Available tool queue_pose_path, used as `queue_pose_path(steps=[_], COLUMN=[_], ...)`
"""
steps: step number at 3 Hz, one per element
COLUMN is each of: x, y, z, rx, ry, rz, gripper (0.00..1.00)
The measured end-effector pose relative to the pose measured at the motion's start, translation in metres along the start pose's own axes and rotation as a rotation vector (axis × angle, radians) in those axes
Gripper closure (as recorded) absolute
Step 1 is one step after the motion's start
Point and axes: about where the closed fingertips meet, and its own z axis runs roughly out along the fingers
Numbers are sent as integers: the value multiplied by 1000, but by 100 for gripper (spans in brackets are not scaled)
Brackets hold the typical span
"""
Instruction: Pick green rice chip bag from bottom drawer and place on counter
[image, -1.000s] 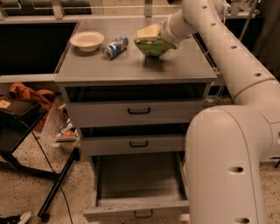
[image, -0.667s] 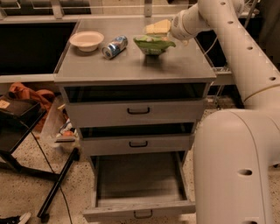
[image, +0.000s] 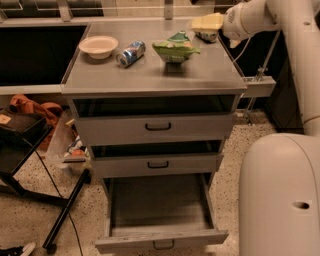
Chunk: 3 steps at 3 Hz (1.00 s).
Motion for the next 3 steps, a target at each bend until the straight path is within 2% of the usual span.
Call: queue_pose_path(steps=[1,3], x=[-5,-18], y=[-10,-16], z=[-32,-83], rx=[28,118], ry=[-6,-49], rz=[18,53], gripper=[0,0])
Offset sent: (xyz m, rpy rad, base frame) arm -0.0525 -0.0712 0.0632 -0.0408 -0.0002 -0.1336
